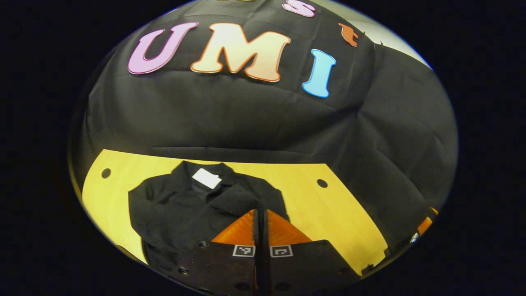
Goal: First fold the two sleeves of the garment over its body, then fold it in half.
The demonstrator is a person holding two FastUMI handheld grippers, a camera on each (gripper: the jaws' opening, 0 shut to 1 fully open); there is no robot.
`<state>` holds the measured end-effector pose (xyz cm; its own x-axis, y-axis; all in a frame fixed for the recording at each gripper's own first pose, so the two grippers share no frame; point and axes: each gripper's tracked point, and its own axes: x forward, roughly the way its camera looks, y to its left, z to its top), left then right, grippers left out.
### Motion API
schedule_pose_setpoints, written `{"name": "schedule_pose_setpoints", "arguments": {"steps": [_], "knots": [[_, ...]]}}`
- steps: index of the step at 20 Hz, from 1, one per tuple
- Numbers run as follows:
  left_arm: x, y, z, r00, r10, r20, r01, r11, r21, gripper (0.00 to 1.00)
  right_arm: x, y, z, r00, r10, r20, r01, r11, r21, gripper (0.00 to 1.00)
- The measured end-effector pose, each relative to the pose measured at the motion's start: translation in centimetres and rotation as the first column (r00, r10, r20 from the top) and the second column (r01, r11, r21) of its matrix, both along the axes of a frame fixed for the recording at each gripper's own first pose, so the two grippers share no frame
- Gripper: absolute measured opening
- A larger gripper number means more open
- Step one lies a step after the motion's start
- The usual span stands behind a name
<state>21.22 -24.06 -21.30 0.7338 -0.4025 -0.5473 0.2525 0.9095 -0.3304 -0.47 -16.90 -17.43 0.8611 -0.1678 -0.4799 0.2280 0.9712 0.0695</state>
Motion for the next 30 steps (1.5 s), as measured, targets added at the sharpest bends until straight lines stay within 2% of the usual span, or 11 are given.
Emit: {"name": "schedule_pose_setpoints", "arguments": {"steps": [1,3,5,6,12,15,18,19,21,25,30], "knots": [[0.0,-1.5,-0.1,1.0,-0.013,-0.007,0.013,0.999,-0.029,0.0,-0.3,-0.3,-0.6,1.0,-0.001,-0.009,0.001,1.0,0.003,0.98],[0.9,-3.6,-0.6,1.0,-0.005,-0.002,0.005,0.998,-0.059,0.37,-0.5,-0.5,-1.8,1.0,0.004,-0.027,-0.004,1.0,0.013,0.94],[1.2,-3.9,-0.9,1.0,0.005,0.004,-0.005,0.999,-0.04,0.74,-0.6,-0.4,-2.7,0.999,0.016,-0.042,-0.015,1.0,0.01,0.98],[1.3,-3.5,-0.9,1.0,0.009,0.01,-0.009,1.0,-0.022,0.93,-0.5,-0.1,-3.2,0.999,0.024,-0.049,-0.023,1.0,0.009,0.94],[-1.6,2.3,-0.7,1.0,-0.01,0.023,0.007,0.995,0.099,0.96,-0.5,2.7,-7.5,0.987,0.08,-0.139,-0.07,0.995,0.071,0.94],[-6.0,7.4,-1.8,1.0,-0.011,-0.013,0.013,0.986,0.164,0.95,-1.4,4.6,-10.9,0.963,0.116,-0.242,-0.084,0.987,0.138,0.98],[-11.8,13.1,-4.0,0.994,0.037,-0.099,-0.014,0.975,0.224,0.95,-3.3,5.5,-13.8,0.929,0.137,-0.344,-0.081,0.982,0.17,0.98],[-14.1,15.0,-4.8,0.99,0.061,-0.127,-0.028,0.969,0.247,0.96,-3.9,5.8,-14.7,0.916,0.142,-0.376,-0.075,0.979,0.188,0.94],[-18.6,19.0,-6.7,0.975,0.116,-0.189,-0.053,0.95,0.306,0.96,-5.4,6.5,-16.7,0.887,0.15,-0.437,-0.054,0.973,0.225,0.94],[-26.3,24.6,-10.1,0.924,0.214,-0.317,-0.083,0.921,0.38,0.96,-7.3,7.8,-20.2,0.821,0.174,-0.544,-0.036,0.966,0.256,0.98],[-31.5,26.3,-13.1,0.868,0.248,-0.43,-0.052,0.907,0.417,0.96,-9.1,9.2,-22.5,0.752,0.202,-0.627,-0.049,0.967,0.252,0.99]]}}
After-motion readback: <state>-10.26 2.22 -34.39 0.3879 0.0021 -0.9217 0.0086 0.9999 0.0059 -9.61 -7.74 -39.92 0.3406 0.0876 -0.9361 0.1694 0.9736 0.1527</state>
